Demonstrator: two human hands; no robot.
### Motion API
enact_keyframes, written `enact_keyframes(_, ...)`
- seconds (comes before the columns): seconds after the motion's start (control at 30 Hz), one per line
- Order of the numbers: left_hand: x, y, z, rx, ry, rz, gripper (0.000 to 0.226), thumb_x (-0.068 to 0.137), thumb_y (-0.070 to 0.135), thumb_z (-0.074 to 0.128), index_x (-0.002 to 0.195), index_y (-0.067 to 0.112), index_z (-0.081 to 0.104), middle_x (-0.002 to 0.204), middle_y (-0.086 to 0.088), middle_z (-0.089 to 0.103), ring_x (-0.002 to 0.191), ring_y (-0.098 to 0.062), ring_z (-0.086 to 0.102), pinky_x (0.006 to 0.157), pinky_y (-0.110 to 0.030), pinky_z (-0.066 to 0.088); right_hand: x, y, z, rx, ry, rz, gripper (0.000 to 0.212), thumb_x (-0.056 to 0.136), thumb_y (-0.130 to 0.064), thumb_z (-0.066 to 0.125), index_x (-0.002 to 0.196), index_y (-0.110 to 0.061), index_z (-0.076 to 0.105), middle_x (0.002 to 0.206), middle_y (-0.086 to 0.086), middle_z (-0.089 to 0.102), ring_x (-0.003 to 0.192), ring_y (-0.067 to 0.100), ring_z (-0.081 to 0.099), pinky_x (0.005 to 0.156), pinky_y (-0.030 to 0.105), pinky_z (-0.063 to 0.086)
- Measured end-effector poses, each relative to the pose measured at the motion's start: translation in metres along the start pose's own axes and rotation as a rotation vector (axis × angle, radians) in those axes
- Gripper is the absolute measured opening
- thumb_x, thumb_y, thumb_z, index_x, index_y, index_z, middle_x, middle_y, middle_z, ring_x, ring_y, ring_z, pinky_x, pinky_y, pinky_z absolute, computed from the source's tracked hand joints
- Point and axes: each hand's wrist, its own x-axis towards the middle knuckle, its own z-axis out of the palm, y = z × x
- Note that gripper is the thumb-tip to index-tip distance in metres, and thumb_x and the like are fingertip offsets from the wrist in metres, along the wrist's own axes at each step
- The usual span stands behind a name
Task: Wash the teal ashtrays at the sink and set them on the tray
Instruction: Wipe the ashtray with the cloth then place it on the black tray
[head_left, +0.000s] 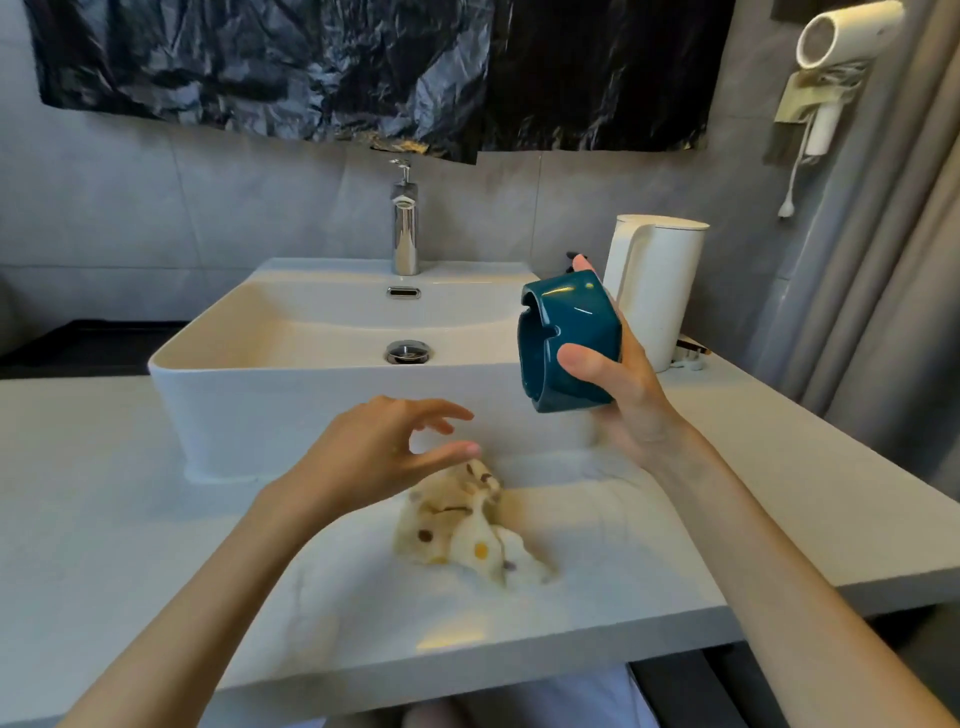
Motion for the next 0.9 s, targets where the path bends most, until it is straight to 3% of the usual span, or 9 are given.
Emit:
enact_keyframes(0.13, 0.02, 0.0, -0.02, -0.346, 0.196, -0.014, 0.042, 0.084, 0.058, 0.044, 0.118, 0.039, 0.061, 0.097, 0.016, 0.068, 0.083, -0.002, 0.065, 0.077, -0.028, 0.057, 0.033, 0.005, 0.013, 0.067, -0.04, 0.016, 0.086, 0.06, -0.031, 0.075, 0.137, -0.039, 0.037, 0.115, -0.003, 0.059, 0.102, 0.012, 0.059, 0.083, 0.03, 0.051)
enact_keyframes(0.27, 0.057, 0.001, -0.05, -0.719, 0.098, -0.188, 0.04, 0.093, 0.048, 0.039, 0.117, 0.023, 0.059, 0.097, 0.006, 0.07, 0.08, -0.014, 0.069, 0.066, -0.03, 0.06, 0.08, 0.006, 0.027, 0.147, -0.079, 0.057, 0.093, 0.049, -0.05, 0.087, 0.131, -0.038, 0.044, 0.118, 0.001, 0.057, 0.109, 0.019, 0.056, 0.088, 0.037, 0.051)
enact_keyframes(0.43, 0.098, -0.002, -0.093, -0.84, -0.062, -0.392, 0.053, 0.094, 0.055, 0.032, 0.093, 0.015, 0.067, 0.081, 0.002, 0.074, 0.07, -0.016, 0.07, 0.059, -0.025, 0.058, 0.132, -0.011, 0.039, 0.232, -0.102, 0.135, 0.101, 0.053, -0.05, 0.084, 0.138, -0.019, 0.039, 0.115, 0.002, 0.059, 0.104, 0.017, 0.06, 0.081, 0.034, 0.052)
enact_keyframes(0.57, 0.115, 0.008, -0.12, -1.003, -0.164, -0.519, 0.05, 0.092, 0.056, 0.038, 0.1, 0.015, 0.066, 0.087, 0.001, 0.075, 0.069, -0.013, 0.068, 0.055, -0.021, 0.053, 0.16, -0.033, 0.045, 0.277, -0.102, 0.217, 0.08, 0.053, -0.054, 0.083, 0.122, -0.029, 0.052, 0.108, -0.003, 0.065, 0.101, 0.012, 0.063, 0.08, 0.031, 0.053)
enact_keyframes(0.67, 0.125, 0.017, -0.143, -1.083, -0.151, -0.635, 0.045, 0.091, 0.056, 0.044, 0.102, 0.017, 0.064, 0.087, 0.003, 0.075, 0.064, -0.011, 0.067, 0.052, -0.019, 0.05, 0.177, -0.054, 0.051, 0.292, -0.099, 0.296, 0.09, 0.049, -0.058, 0.083, 0.126, -0.026, 0.048, 0.104, -0.006, 0.067, 0.097, 0.009, 0.065, 0.078, 0.028, 0.054)
enact_keyframes(0.9, 0.143, 0.028, -0.196, -0.996, -0.179, -0.794, 0.036, 0.097, 0.037, 0.04, 0.102, 0.01, 0.064, 0.069, 0.004, 0.071, 0.054, -0.011, 0.062, 0.045, -0.015, 0.042, 0.211, -0.097, 0.062, 0.319, -0.233, 0.46, 0.069, 0.06, -0.06, 0.077, 0.121, -0.035, 0.055, 0.109, -0.007, 0.067, 0.102, 0.011, 0.063, 0.083, 0.029, 0.053)
